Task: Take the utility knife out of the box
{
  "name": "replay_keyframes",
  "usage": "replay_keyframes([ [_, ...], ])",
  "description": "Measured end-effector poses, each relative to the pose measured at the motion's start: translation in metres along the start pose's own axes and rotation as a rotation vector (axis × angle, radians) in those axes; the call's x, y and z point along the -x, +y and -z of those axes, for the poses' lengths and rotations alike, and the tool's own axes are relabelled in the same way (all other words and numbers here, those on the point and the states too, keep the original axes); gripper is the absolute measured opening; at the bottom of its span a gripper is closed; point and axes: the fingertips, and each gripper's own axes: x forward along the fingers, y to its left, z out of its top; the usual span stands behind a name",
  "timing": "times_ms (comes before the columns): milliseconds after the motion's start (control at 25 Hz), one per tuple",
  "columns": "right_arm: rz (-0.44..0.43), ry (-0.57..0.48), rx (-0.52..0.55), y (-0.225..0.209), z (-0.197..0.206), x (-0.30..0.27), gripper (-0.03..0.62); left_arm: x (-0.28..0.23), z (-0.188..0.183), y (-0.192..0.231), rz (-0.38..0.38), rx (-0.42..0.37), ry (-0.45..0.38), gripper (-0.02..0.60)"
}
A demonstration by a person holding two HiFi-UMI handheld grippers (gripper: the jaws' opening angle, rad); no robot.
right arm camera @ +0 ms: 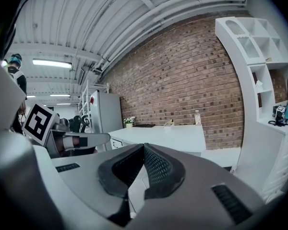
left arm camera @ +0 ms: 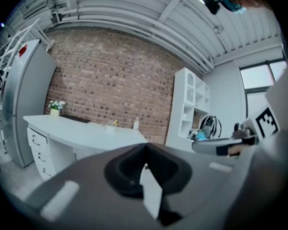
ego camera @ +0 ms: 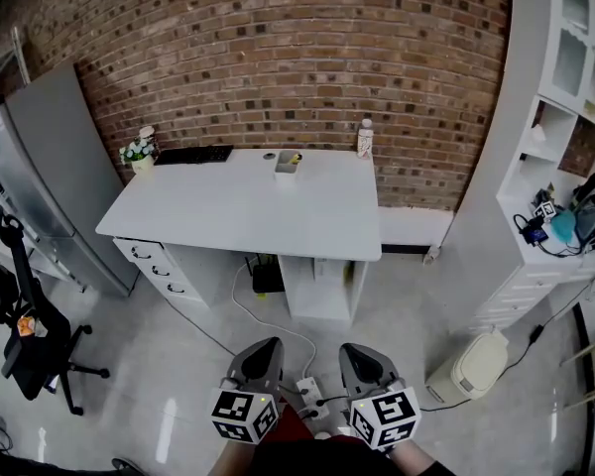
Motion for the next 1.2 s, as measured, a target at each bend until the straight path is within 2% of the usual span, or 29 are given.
replay_keyframes([
  [440,0.026,0.035,-0.009,-0.011,-0.005,-0.065,0.008,-0.052,-0.006,0.047,0.038,0.011,0.027,0.003],
  [1200,0.054,0.082,-0.004,-0.002,-0.028,-0.212,0.008,-0.138,-0.029,0.177,0.073,0.014,0.063,0.003],
])
